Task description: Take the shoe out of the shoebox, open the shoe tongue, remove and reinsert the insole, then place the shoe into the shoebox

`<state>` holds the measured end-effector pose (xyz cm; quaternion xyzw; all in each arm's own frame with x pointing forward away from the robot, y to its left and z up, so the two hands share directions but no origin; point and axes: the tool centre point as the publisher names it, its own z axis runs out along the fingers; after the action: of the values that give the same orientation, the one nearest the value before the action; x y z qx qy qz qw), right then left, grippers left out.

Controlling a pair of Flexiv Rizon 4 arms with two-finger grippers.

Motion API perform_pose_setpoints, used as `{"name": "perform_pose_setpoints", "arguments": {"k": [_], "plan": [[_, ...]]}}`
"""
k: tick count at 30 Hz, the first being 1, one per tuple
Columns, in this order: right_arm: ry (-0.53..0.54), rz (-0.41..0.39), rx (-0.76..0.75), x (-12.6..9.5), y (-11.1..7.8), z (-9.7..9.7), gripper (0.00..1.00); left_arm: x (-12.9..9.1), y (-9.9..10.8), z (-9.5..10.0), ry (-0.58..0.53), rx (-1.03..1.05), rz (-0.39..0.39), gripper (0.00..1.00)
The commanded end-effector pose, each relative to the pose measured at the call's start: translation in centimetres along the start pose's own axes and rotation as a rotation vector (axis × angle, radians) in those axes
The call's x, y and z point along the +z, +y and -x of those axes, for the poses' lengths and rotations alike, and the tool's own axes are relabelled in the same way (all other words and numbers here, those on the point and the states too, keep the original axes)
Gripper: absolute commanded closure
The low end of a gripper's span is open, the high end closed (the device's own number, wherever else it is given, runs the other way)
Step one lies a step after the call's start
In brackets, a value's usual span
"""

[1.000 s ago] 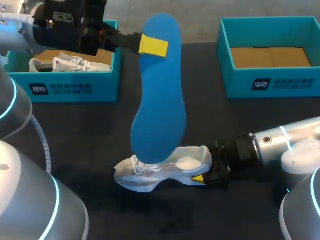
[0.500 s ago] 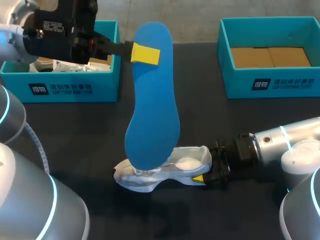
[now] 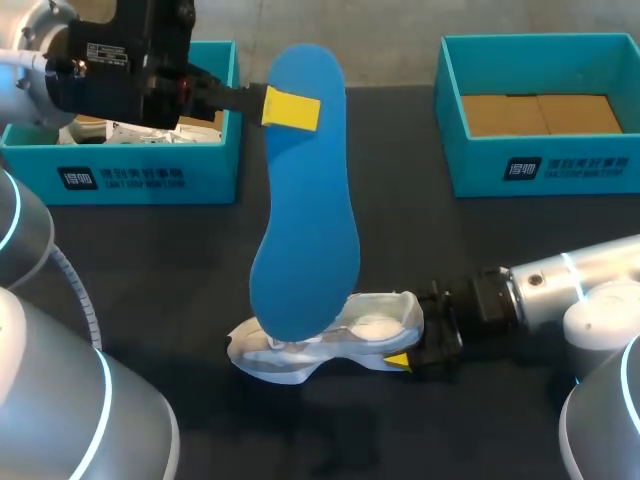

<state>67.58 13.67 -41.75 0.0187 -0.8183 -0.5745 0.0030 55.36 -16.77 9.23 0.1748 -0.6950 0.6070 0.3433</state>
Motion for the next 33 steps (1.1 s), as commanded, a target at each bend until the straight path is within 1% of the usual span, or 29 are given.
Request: {"name": "perform_pose_setpoints", "arguments": {"k": [1, 2, 5, 9, 13, 21, 26, 33], "plan": [[-0.014, -0.036, 0.0, -1.0, 0.8, -0.7, 0.0, 0.0, 0.0, 0.0, -0.001, -0.001, 0.002, 1.0], [-0.013, -0.041, 0.001, -1.2, 0.9, -0.7, 0.0, 0.0, 0.0, 0.0, -0.001, -0.001, 0.002, 1.0], [-0.012, -0.092, 0.008, -2.0, 1.1, -0.7, 0.0, 0.0, 0.0, 0.0, -0.001, -0.001, 0.002, 1.0], [-0.01, -0.178, 0.021, -2.9, 1.6, -0.6, 0.0, 0.0, 0.0, 0.0, -0.001, -0.001, 0.002, 1.0], [-0.024, -0.301, 0.043, -3.9, 2.0, -0.3, 0.0, 0.0, 0.0, 0.0, -0.001, -0.001, 0.002, 1.0], [-0.019, -0.551, 0.056, -5.3, 3.7, 0.2, 0.0, 0.0, 0.0, 0.0, -0.001, -0.001, 0.002, 1.0], [-0.023, -0.67, 0.055, -5.8, 4.5, 0.5, 0.0, 0.0, 0.0, 0.0, -0.001, -0.001, 0.002, 1.0], [-0.043, -0.809, 0.044, -6.0, 5.9, 0.5, 0.0, 0.0, 0.0, 0.0, -0.001, -0.001, 0.002, 1.0]]}}
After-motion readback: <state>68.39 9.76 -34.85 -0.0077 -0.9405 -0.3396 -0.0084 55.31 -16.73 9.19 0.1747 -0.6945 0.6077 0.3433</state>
